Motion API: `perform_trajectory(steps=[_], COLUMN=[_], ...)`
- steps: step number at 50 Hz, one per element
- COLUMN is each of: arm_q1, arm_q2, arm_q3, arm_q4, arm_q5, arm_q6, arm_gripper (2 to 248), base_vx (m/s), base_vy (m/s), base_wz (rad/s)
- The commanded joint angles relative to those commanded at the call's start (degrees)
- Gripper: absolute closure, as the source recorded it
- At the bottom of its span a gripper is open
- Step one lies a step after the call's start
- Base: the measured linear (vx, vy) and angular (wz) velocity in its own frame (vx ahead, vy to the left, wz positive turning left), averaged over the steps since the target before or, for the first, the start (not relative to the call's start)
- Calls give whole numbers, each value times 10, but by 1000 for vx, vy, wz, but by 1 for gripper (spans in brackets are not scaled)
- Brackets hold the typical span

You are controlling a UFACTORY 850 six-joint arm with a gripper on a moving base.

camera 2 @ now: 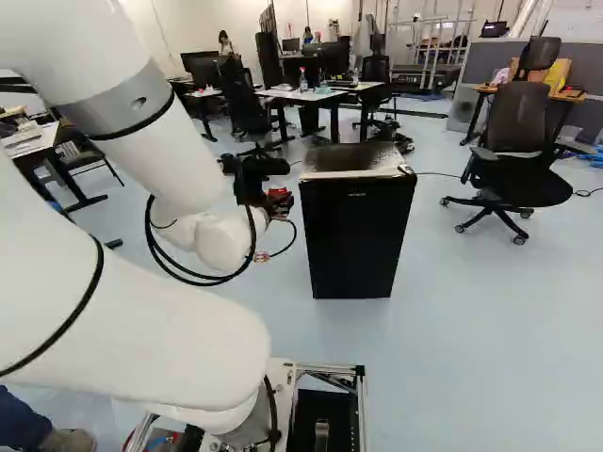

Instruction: Grab a drink from the fridge

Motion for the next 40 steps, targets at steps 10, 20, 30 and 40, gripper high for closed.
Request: perform_trajectory(steps=[10, 20, 30, 40], arm_q1=[2, 3, 3, 3], arm_q2=[7, 8, 8, 8], arm_q3=[8, 9, 9, 9], arm_q4=[1, 1, 1, 1], arm_q5=[-2, -2, -2, -2], arm_q6=[0, 0, 0, 0], arm_gripper=[152, 152, 152, 152], base_vx=[0, 0, 0, 0], base_vy=[0, 0, 0, 0], base_wz=[0, 0, 0, 0])
